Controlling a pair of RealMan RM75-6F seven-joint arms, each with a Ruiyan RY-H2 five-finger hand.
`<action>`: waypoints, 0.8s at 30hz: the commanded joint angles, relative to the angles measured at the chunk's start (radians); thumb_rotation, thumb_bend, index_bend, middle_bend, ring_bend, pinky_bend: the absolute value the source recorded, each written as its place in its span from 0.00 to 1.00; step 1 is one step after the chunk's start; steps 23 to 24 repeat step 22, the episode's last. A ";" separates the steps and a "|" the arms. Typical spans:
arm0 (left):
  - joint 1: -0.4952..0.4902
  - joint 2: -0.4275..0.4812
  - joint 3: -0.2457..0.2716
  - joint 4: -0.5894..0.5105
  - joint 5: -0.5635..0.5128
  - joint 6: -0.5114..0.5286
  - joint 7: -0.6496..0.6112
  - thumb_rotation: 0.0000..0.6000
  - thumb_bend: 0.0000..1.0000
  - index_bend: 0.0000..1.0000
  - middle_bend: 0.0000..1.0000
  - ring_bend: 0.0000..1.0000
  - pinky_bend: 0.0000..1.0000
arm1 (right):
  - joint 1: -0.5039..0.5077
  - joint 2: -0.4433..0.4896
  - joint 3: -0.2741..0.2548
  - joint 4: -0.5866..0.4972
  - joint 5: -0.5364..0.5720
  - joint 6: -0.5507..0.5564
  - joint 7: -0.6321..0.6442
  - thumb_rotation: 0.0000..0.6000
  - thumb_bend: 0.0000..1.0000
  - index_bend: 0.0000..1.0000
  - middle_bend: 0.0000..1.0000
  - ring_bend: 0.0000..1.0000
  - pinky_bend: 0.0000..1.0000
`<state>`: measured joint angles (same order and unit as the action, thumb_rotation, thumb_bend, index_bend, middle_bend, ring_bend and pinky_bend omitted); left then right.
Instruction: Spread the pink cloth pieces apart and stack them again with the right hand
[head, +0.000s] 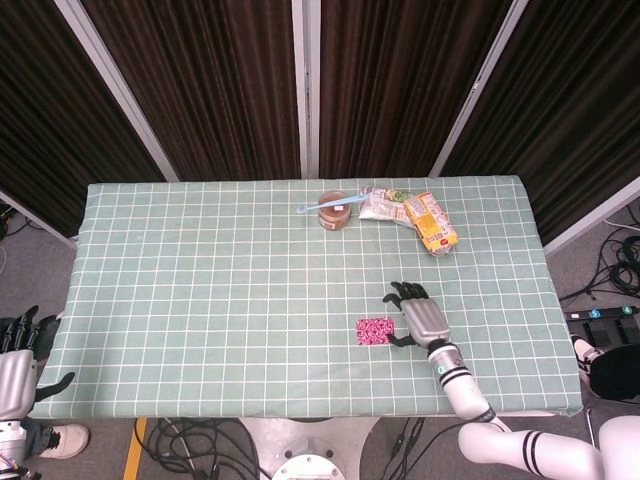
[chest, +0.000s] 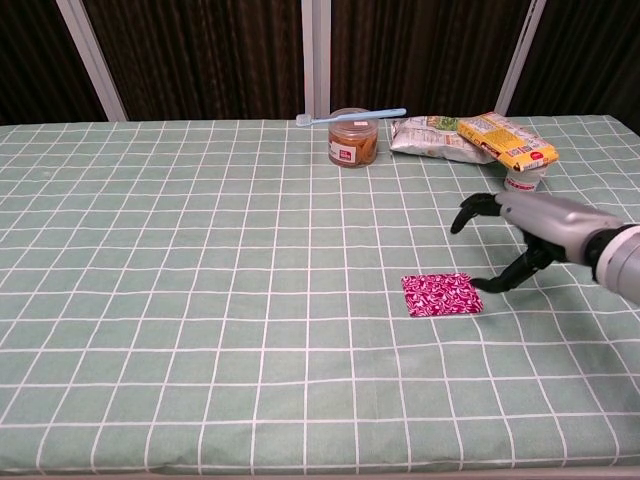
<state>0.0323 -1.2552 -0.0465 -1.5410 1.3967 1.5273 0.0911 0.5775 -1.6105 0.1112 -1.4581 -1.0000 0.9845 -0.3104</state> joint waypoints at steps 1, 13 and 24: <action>-0.002 0.000 -0.002 0.000 -0.001 -0.002 0.001 1.00 0.16 0.22 0.15 0.11 0.13 | -0.052 0.083 0.021 -0.041 -0.059 0.090 0.060 0.88 0.17 0.22 0.06 0.00 0.00; -0.026 -0.006 -0.020 -0.003 -0.009 -0.020 0.022 1.00 0.16 0.22 0.15 0.11 0.13 | -0.305 0.358 -0.077 -0.244 -0.351 0.464 0.220 0.87 0.17 0.13 0.01 0.00 0.00; -0.037 -0.005 -0.027 -0.013 -0.009 -0.019 0.040 1.00 0.16 0.22 0.15 0.11 0.13 | -0.407 0.404 -0.120 -0.293 -0.451 0.573 0.270 0.87 0.17 0.13 0.01 0.00 0.00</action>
